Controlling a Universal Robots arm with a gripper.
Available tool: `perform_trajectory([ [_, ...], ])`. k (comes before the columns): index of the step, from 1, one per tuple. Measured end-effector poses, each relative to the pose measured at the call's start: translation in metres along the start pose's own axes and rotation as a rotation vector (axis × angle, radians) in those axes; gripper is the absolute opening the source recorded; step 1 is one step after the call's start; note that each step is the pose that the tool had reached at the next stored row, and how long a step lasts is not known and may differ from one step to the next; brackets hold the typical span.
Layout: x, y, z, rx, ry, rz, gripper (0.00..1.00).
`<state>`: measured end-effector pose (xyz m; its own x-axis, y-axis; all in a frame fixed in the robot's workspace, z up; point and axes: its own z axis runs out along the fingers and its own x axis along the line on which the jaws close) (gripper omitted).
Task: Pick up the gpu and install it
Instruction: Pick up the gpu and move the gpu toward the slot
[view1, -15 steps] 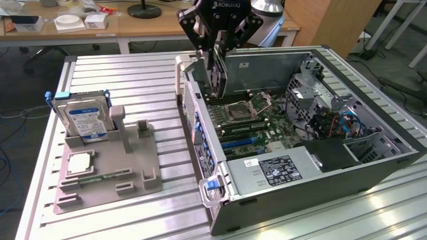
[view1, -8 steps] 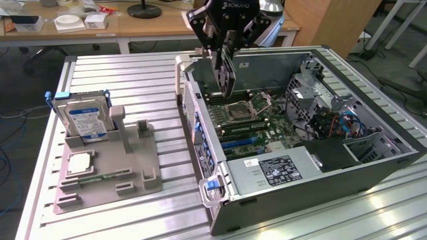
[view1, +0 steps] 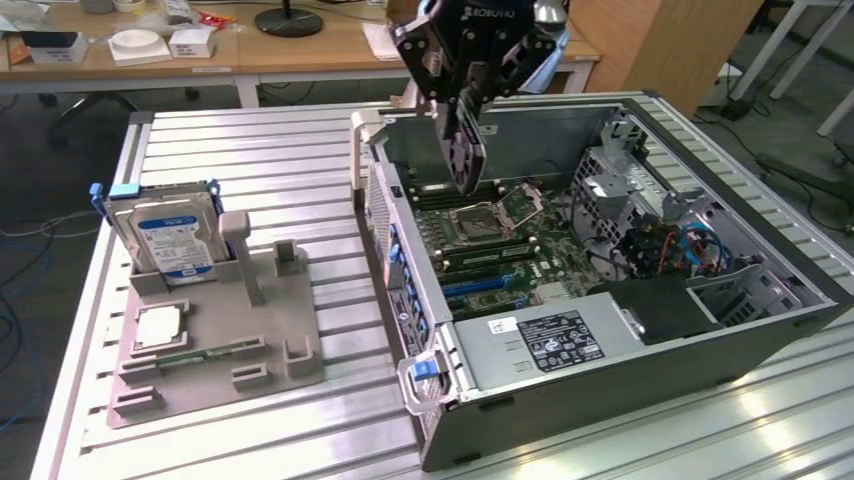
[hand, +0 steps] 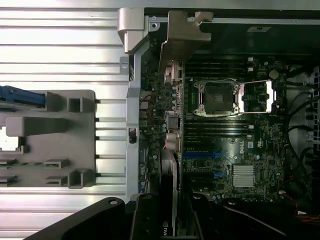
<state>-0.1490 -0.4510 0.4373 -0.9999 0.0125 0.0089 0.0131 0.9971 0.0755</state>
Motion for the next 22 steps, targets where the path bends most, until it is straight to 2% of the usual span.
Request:
perform_trajectory([
  [15, -0.036, 0.0004, 0.0018, 0.0000, 0.0000, 0.000, 0.27],
  [22, -0.046, 0.0004, 0.0029, 0.0000, 0.0000, 0.000, 0.27],
])
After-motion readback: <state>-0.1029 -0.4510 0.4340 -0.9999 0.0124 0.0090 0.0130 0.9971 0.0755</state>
